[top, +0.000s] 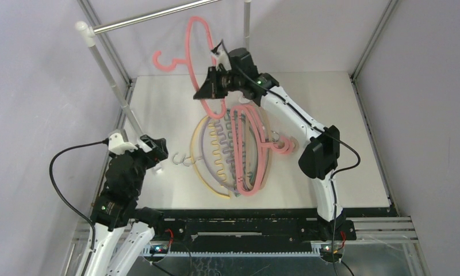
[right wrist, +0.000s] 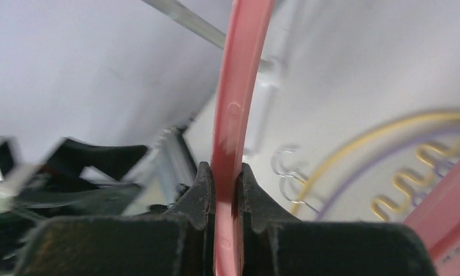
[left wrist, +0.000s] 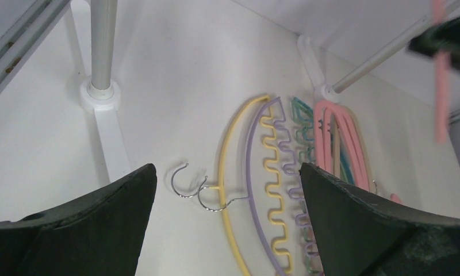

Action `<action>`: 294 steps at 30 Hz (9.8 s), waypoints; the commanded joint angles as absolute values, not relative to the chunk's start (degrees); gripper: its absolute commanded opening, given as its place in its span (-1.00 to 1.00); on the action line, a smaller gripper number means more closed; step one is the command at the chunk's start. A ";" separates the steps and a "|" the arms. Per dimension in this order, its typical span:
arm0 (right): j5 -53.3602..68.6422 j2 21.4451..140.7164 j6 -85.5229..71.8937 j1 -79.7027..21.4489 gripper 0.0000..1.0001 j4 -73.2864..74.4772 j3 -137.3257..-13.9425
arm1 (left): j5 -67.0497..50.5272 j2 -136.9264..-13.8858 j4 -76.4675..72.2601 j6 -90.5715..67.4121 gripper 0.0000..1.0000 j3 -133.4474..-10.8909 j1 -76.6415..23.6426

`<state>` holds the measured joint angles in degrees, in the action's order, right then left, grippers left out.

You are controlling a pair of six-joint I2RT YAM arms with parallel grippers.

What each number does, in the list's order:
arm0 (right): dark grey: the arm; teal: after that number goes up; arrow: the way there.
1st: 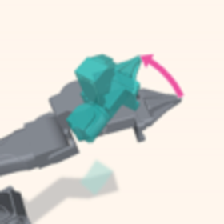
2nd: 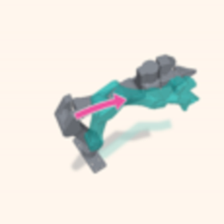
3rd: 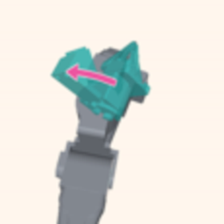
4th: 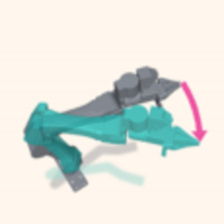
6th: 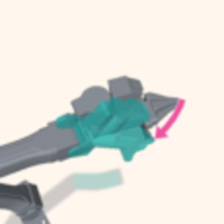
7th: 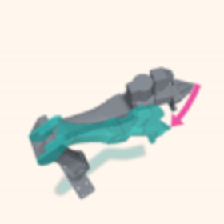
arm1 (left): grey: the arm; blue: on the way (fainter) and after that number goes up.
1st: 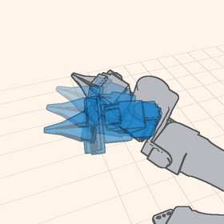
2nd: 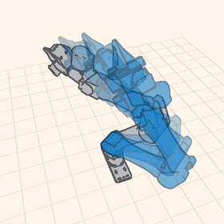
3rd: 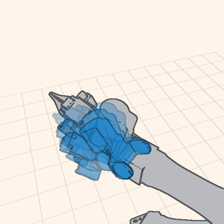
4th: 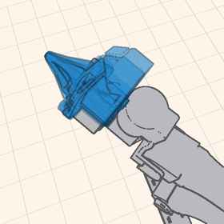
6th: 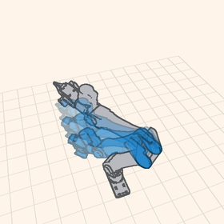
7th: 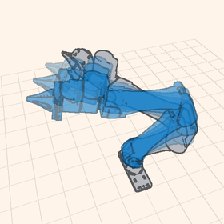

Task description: Organize the hangers

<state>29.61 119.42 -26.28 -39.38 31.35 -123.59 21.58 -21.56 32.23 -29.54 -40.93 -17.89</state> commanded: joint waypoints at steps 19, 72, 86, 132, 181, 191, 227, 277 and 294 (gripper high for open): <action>69.20 116.56 -69.92 -38.23 -1.00 -27.65 -122.58 | 21.08 -27.34 29.37 -27.45 0.98 -39.50 -18.07; 37.55 108.95 -62.84 -30.12 0.56 -16.12 -100.16 | 22.86 -27.17 31.08 -27.53 0.99 -37.87 -18.04; 5.94 87.15 -30.00 -28.83 0.56 33.35 -82.25 | 22.11 -28.46 30.78 -26.86 0.99 -36.60 -18.06; -11.55 96.33 -33.64 -43.26 0.03 36.74 -63.10 | 19.11 -30.60 30.84 -29.23 0.99 -34.45 -18.04; -12.75 95.58 -23.53 -49.83 -1.00 47.38 -86.58 | 6.33 -45.35 13.55 -34.23 0.81 -42.16 -19.96; -8.07 95.16 -23.37 -50.88 -1.00 47.09 -88.63 | 3.82 -48.76 8.32 -38.00 0.81 -40.48 -21.43; -4.12 89.56 -18.82 -53.05 -1.00 47.04 -92.20 | 4.12 -53.48 10.14 -37.35 0.80 -42.18 -24.56; 8.57 88.34 -23.66 -63.96 0.48 39.98 -72.32 | 4.25 -55.97 9.30 -35.33 0.81 -34.07 -21.37; 6.88 100.53 -33.86 -67.69 0.74 28.99 -66.89 | 2.58 -48.83 13.70 -34.52 0.81 -30.73 -14.94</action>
<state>8.60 99.74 -30.81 -67.00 32.34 -66.65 3.03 -50.33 13.93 -34.96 -31.62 -15.29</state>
